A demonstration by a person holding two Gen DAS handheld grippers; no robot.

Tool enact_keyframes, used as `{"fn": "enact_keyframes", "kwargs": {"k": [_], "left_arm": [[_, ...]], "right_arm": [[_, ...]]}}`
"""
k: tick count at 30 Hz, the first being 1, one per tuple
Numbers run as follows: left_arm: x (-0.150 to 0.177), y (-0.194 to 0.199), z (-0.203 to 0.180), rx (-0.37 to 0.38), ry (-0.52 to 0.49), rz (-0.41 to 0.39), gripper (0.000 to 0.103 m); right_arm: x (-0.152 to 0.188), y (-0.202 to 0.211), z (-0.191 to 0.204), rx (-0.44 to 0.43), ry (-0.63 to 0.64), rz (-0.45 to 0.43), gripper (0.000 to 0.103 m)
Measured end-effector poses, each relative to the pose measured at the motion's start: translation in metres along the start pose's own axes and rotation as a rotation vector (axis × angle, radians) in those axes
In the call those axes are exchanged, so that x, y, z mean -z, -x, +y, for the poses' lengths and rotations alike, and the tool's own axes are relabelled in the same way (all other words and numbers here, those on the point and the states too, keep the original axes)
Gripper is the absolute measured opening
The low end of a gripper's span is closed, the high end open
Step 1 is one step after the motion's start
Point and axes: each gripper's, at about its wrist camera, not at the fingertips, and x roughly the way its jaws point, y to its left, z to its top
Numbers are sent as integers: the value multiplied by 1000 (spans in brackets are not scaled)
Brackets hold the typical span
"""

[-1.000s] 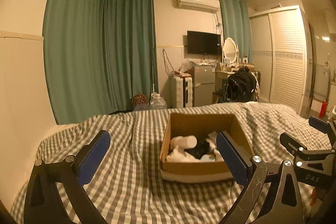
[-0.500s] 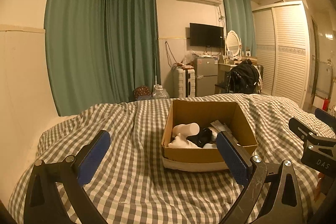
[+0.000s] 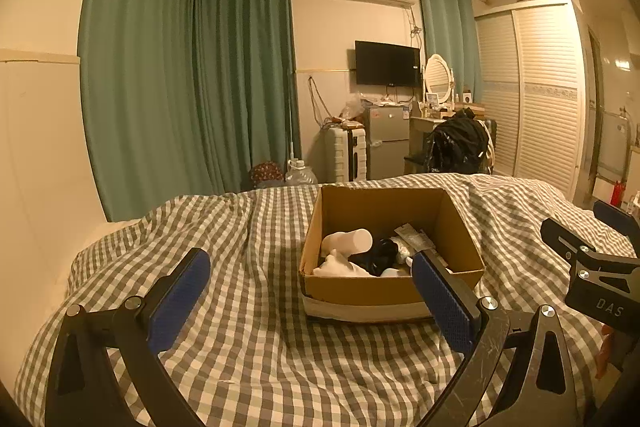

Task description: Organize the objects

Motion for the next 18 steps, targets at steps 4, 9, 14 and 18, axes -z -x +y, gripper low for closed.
{"fn": "enact_keyframes", "kwargs": {"k": [4,9,14,18], "left_arm": [[0,0,0,-1,1,1,103],[1,0,0,0,7,7,103],[2,1,0,-4,19,3,103],[1,3,3,-2,32,-2,103]], "right_arm": [[0,0,0,0,2,1,102],[0,0,1,1,4,1,102],[1,0,1,2,5,2,102],[1,0,2,2,5,2,102]]}}
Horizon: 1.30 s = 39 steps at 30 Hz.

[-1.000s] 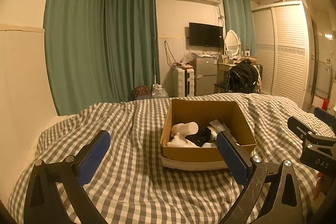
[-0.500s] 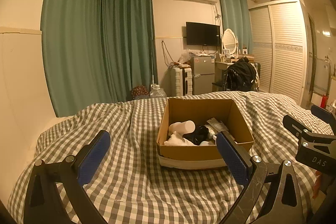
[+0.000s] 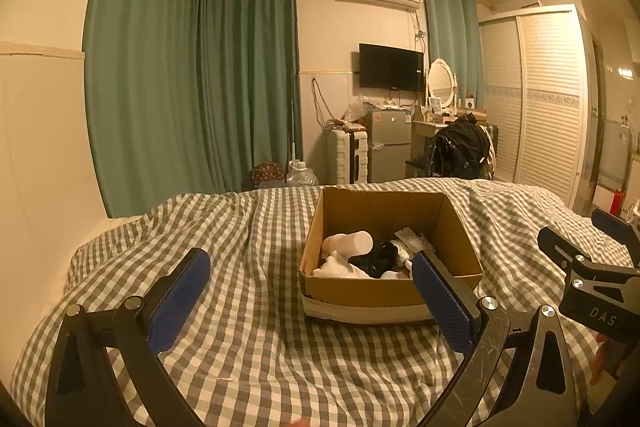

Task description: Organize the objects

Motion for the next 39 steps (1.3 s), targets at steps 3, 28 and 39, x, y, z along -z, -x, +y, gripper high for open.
{"fn": "enact_keyframes", "kwargs": {"k": [3,28,39], "left_arm": [[0,0,0,-4,-4,0,103],[1,2,-3,-5,-18,-2,103],[2,-1,-1,-2,-20,7,103]], "right_arm": [[1,0,0,1,2,-1,102],[4,0,1,-2,5,3,102],[5,0,0,-5,5,6,102]]}}
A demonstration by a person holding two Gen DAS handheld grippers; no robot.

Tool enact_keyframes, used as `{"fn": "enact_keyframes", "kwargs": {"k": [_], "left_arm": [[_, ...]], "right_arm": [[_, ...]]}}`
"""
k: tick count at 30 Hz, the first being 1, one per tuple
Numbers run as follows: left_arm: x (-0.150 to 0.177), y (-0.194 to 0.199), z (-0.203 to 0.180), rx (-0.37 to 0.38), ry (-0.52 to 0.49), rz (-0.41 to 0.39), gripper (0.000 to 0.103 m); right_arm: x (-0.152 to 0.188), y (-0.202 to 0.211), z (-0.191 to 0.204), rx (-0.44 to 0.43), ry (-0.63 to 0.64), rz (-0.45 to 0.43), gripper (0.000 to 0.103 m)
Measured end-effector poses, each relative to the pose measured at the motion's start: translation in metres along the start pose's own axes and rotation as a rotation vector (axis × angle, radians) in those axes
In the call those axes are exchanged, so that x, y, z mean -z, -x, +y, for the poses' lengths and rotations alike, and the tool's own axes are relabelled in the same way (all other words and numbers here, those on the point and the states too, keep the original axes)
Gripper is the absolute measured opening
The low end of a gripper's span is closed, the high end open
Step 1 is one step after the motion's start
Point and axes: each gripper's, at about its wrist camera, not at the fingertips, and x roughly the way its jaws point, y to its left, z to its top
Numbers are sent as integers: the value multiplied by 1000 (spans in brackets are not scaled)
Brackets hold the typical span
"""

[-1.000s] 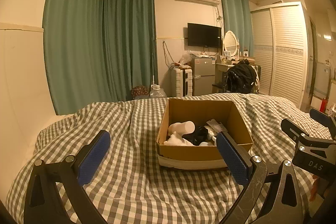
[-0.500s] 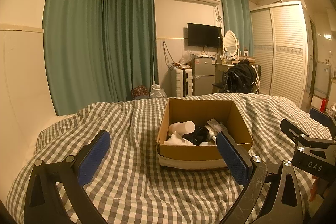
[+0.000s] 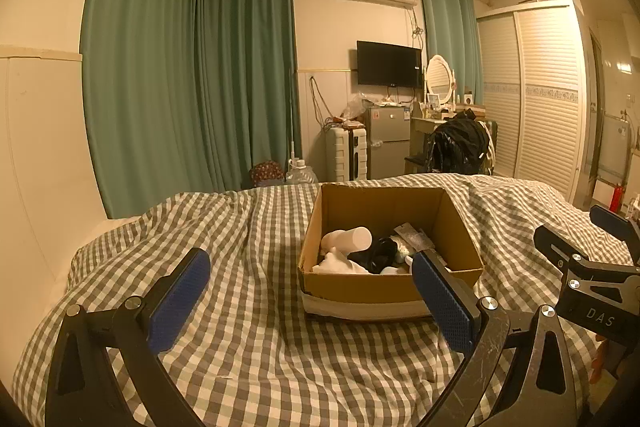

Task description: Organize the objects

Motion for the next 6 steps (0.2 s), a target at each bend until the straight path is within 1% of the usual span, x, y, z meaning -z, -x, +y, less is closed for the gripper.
{"fn": "enact_keyframes", "kwargs": {"k": [6], "left_arm": [[2,1,-1,-2,-8,-6,103]], "right_arm": [[2,0,0,0,1,4,102]]}}
